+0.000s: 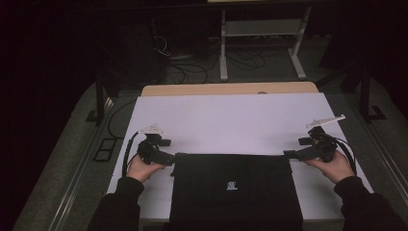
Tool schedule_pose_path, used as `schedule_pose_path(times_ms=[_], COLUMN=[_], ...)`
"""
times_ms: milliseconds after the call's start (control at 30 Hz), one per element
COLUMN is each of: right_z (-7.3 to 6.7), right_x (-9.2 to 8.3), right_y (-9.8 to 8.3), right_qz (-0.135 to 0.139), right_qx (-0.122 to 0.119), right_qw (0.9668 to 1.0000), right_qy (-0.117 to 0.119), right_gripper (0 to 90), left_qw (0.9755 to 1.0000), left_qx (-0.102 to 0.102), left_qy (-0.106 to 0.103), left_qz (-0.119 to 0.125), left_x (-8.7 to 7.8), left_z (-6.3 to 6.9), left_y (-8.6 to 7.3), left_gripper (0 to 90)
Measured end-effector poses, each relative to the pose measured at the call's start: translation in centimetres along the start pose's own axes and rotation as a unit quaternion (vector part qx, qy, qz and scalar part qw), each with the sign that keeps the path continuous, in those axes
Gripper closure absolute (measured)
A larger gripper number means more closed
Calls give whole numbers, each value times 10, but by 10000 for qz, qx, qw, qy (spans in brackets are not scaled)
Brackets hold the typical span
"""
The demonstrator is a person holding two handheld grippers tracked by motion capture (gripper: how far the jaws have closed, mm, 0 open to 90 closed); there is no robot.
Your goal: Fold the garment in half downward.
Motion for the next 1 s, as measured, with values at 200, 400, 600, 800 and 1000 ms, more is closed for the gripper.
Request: schedule_pose_path(times_ms=[200, 400, 600, 800, 1000], right_z=[6, 11, 15, 17, 16], right_x=[4, 8, 11, 13, 15], right_y=[0, 0, -1, -5, -9], right_qz=[-39, -65, -105, -174, -258], right_qx=[52, -3, 7, -8, -77], right_qw=[10000, 9999, 9998, 9997, 9996], right_qy=[-72, -150, -165, -146, -85], right_gripper=[0, 1, 24, 70, 160], left_qw=[10000, 9999, 9998, 9997, 9996], left_qx=[-54, -68, -149, -150, -63], left_qy=[50, 103, 92, 6, -109], left_qz=[-40, -102, -120, -206, -271], left_x=[7, 12, 16, 20, 23], left_z=[-8, -15, -20, -20, -14], left_y=[-3, -8, -11, -16, -17], left_gripper=[0, 0, 0, 0, 49])
Point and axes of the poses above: each handheld gripper's, and its own axes: x roughly forward along the jaws, y roughly out of its top, z roughly to its right, the point moved 8 cm from there along x, roughly forward along the jaws, and after that the axes turned 10 degrees about x, right-handed, at the moved point
